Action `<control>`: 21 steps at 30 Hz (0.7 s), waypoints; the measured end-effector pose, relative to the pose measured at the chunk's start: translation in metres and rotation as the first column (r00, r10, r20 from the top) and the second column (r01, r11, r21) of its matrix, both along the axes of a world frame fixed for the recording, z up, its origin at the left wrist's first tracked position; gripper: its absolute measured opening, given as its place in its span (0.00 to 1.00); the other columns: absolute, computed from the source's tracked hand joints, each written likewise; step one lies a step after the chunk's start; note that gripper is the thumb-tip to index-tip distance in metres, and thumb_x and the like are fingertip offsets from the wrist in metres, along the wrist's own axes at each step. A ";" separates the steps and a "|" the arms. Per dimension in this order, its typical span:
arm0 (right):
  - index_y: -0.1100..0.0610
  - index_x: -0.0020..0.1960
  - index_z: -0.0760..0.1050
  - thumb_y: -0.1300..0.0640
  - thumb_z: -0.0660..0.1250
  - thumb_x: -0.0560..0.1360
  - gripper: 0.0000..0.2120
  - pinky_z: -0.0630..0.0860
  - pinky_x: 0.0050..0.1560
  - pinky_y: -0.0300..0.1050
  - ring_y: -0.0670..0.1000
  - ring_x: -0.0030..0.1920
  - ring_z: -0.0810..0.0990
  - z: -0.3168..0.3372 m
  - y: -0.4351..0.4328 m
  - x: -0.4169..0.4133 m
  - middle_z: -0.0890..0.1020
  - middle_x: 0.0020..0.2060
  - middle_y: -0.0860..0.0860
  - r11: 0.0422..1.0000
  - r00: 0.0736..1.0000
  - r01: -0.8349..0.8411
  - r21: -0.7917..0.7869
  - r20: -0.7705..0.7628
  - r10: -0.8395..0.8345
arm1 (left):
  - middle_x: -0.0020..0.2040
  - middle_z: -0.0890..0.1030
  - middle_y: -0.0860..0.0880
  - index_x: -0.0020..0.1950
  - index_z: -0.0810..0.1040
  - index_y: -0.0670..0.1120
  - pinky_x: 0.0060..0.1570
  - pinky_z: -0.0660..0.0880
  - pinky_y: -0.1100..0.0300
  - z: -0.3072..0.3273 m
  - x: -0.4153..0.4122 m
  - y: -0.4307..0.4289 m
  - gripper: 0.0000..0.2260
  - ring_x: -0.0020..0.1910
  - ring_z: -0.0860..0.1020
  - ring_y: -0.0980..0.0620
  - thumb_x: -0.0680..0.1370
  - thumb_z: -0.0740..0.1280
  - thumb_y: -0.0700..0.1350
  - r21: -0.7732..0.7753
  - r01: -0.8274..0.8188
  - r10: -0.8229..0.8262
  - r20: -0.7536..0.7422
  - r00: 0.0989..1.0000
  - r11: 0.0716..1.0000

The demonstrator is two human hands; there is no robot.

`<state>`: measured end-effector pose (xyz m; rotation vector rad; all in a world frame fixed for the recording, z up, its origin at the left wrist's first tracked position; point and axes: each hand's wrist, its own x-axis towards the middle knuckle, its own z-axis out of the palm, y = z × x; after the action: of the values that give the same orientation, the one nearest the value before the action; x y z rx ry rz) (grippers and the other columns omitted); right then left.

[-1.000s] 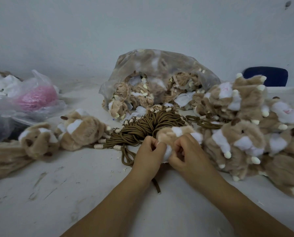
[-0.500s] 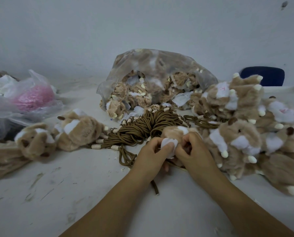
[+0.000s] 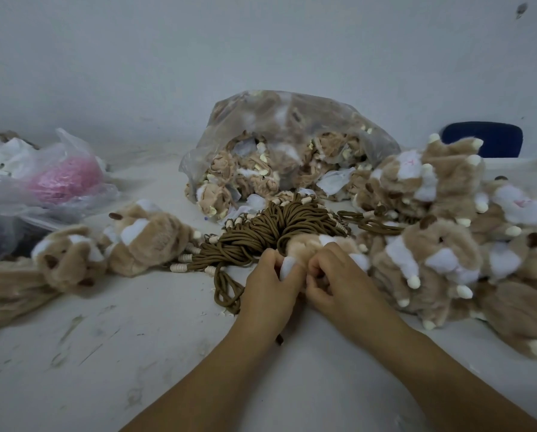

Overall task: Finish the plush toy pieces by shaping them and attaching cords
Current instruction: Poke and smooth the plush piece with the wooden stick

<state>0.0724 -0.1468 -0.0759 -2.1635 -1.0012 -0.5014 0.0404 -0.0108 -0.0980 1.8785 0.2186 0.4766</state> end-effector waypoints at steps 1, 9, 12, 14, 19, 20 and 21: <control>0.58 0.39 0.69 0.63 0.67 0.73 0.08 0.69 0.34 0.44 0.45 0.36 0.68 -0.002 0.000 0.001 0.70 0.37 0.46 1.000 1.000 0.004 0.021 -0.029 -0.004 | 0.32 0.73 0.55 0.40 0.70 0.50 0.26 0.67 0.69 0.001 0.000 0.000 0.09 0.27 0.70 0.63 0.76 0.67 0.50 -0.022 -0.001 0.001 0.009 1.000 1.000; 0.53 0.38 0.67 0.55 0.69 0.73 0.11 0.67 0.34 0.30 0.41 0.36 0.70 -0.011 -0.006 0.010 0.71 0.37 0.45 0.969 0.972 0.156 0.193 -0.204 -0.116 | 0.48 0.80 0.51 0.44 0.83 0.58 0.47 0.81 0.54 0.009 0.001 -0.003 0.08 0.45 0.81 0.54 0.80 0.66 0.54 -0.209 0.154 -0.136 0.094 0.986 0.966; 0.55 0.39 0.69 0.56 0.69 0.72 0.09 0.68 0.34 0.34 0.43 0.35 0.70 -0.010 -0.007 0.012 0.72 0.37 0.49 0.962 0.963 0.148 0.227 -0.256 -0.088 | 0.51 0.82 0.46 0.50 0.82 0.54 0.42 0.80 0.60 0.009 0.000 -0.003 0.03 0.43 0.83 0.50 0.79 0.69 0.51 -0.328 0.217 -0.206 0.068 0.976 0.919; 0.56 0.39 0.69 0.59 0.69 0.72 0.08 0.67 0.34 0.34 0.44 0.35 0.70 -0.009 -0.007 0.013 0.73 0.38 0.49 0.960 0.963 0.131 0.249 -0.262 -0.064 | 0.53 0.82 0.47 0.57 0.78 0.50 0.45 0.81 0.56 0.009 0.000 -0.004 0.07 0.46 0.83 0.50 0.79 0.69 0.48 -0.415 0.242 -0.234 0.071 0.970 0.877; 0.54 0.38 0.70 0.53 0.67 0.70 0.08 0.67 0.34 0.32 0.42 0.35 0.70 -0.006 -0.010 0.011 0.72 0.37 0.46 0.966 0.968 0.063 0.250 -0.252 0.003 | 0.58 0.82 0.42 0.65 0.78 0.46 0.53 0.79 0.48 0.009 0.003 0.001 0.15 0.53 0.82 0.44 0.79 0.68 0.47 -0.478 0.361 -0.374 0.073 0.925 0.801; 0.54 0.38 0.70 0.53 0.67 0.71 0.08 0.68 0.34 0.32 0.42 0.35 0.70 -0.006 -0.011 0.011 0.72 0.37 0.46 0.970 0.971 0.054 0.238 -0.238 0.005 | 0.57 0.83 0.40 0.63 0.79 0.46 0.55 0.78 0.45 0.009 0.003 0.001 0.15 0.53 0.81 0.42 0.78 0.68 0.48 -0.472 0.354 -0.376 0.052 0.925 0.807; 0.54 0.38 0.70 0.54 0.68 0.72 0.08 0.67 0.34 0.32 0.42 0.35 0.70 -0.006 -0.011 0.011 0.72 0.37 0.45 0.973 0.976 0.046 0.224 -0.218 0.004 | 0.56 0.83 0.39 0.61 0.80 0.46 0.57 0.77 0.42 0.009 0.003 0.002 0.16 0.54 0.81 0.39 0.76 0.69 0.50 -0.467 0.336 -0.368 0.024 0.930 0.818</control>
<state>0.0829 -0.1577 -0.0814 -1.9754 -0.7621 -0.3610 0.0430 -0.0086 -0.0886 1.4148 0.0181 0.0877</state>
